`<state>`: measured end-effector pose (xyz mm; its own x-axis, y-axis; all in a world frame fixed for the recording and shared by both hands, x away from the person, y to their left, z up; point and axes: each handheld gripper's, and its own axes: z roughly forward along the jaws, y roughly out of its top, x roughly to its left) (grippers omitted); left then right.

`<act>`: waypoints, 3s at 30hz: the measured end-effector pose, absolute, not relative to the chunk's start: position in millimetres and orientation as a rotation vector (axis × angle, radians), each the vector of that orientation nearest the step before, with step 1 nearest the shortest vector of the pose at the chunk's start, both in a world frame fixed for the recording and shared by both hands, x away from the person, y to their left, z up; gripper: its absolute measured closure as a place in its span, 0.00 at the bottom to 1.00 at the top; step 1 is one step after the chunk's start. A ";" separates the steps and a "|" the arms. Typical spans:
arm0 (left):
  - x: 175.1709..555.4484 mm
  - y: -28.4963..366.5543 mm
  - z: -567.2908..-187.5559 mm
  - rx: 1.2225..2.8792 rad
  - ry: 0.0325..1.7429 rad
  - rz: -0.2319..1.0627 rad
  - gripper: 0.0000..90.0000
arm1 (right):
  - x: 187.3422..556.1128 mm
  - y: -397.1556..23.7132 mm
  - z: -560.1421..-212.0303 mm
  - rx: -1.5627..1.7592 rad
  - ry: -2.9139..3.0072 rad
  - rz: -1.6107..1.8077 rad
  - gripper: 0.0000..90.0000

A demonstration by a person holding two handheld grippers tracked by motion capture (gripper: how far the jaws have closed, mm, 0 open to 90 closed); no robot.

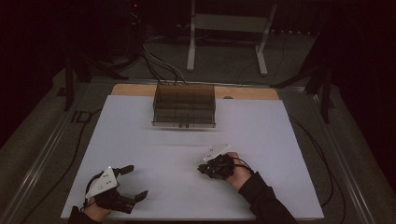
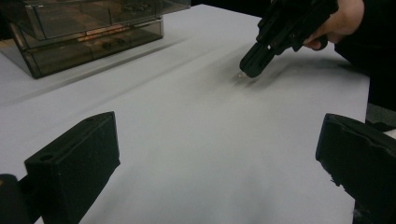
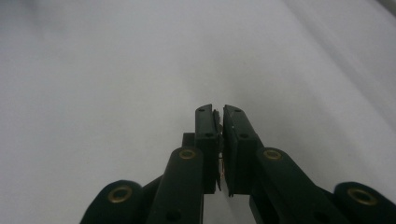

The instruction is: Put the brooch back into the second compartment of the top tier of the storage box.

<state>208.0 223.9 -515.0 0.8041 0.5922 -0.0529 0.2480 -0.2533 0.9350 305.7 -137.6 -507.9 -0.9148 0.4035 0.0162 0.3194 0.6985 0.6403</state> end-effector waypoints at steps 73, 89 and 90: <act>206.6 226.3 -512.5 1.815 0.631 0.379 0.01 | 312.0 -132.3 -436.8 0.558 2.740 1.107 0.95; 206.0 226.5 -511.9 1.815 0.625 0.381 0.01 | 321.8 -129.9 -417.7 0.557 2.703 1.129 0.95; 206.1 226.8 -511.8 1.813 0.626 0.380 0.01 | 322.6 -129.8 -416.2 0.552 2.698 1.128 0.95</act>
